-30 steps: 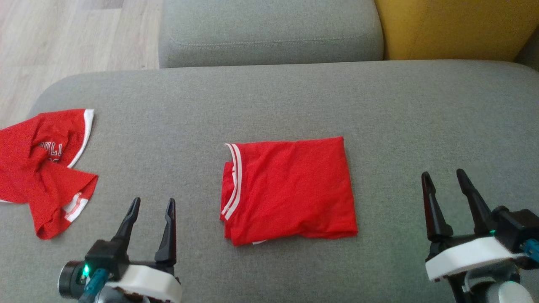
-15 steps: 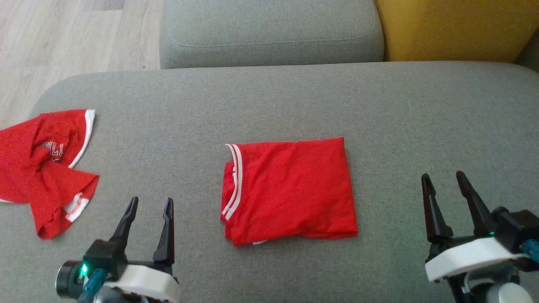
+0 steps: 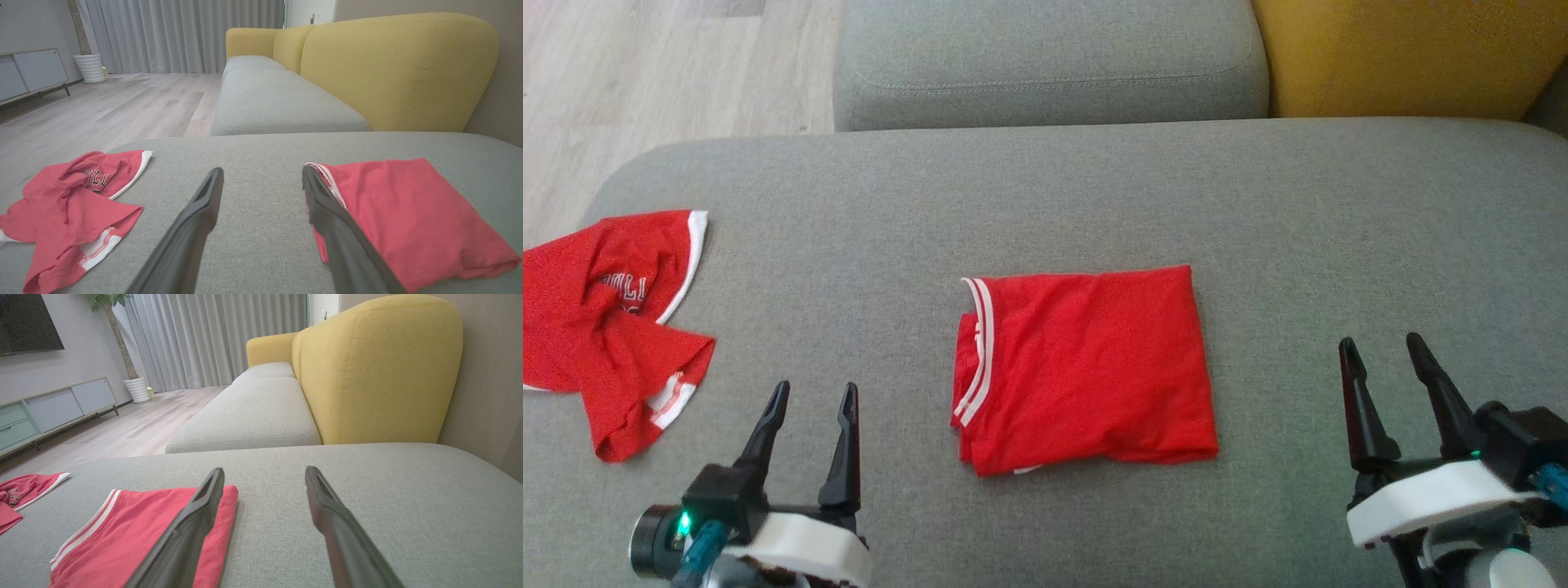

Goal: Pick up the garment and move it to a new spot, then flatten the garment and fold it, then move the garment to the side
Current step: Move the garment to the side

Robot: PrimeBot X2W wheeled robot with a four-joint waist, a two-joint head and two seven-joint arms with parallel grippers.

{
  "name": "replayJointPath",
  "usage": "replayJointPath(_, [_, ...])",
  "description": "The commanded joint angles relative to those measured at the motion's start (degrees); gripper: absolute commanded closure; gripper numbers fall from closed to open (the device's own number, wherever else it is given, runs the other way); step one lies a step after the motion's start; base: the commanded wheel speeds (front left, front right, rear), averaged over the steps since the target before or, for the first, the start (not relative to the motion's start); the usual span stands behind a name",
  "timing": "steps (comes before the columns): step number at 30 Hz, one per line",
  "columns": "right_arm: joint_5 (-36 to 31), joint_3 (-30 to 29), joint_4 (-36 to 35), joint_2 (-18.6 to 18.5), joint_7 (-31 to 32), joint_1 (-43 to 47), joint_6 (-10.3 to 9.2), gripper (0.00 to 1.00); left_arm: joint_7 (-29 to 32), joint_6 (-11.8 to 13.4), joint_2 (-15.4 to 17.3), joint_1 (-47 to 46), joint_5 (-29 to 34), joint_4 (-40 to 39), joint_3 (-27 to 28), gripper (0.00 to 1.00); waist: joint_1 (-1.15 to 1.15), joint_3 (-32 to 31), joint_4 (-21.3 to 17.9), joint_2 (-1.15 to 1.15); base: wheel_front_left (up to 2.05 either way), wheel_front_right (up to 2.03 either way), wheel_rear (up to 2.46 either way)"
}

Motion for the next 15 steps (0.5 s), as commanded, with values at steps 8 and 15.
replayJointPath(8, [-0.6,0.8,-2.0,-0.3,0.3,-1.2,-0.05,0.00,0.0,0.5,1.3,-3.7,-0.4,-2.3,1.7,0.00,0.00,0.4,0.6,0.00,0.00,0.00,0.00])
replayJointPath(15, [-0.4,0.6,1.8,-0.8,1.6,-3.5,-0.05,0.00,-0.5,0.1,0.4,-6.8,-0.4,-3.1,0.9,0.00,0.00,3.5,3.8,0.00,0.00,0.00,0.00])
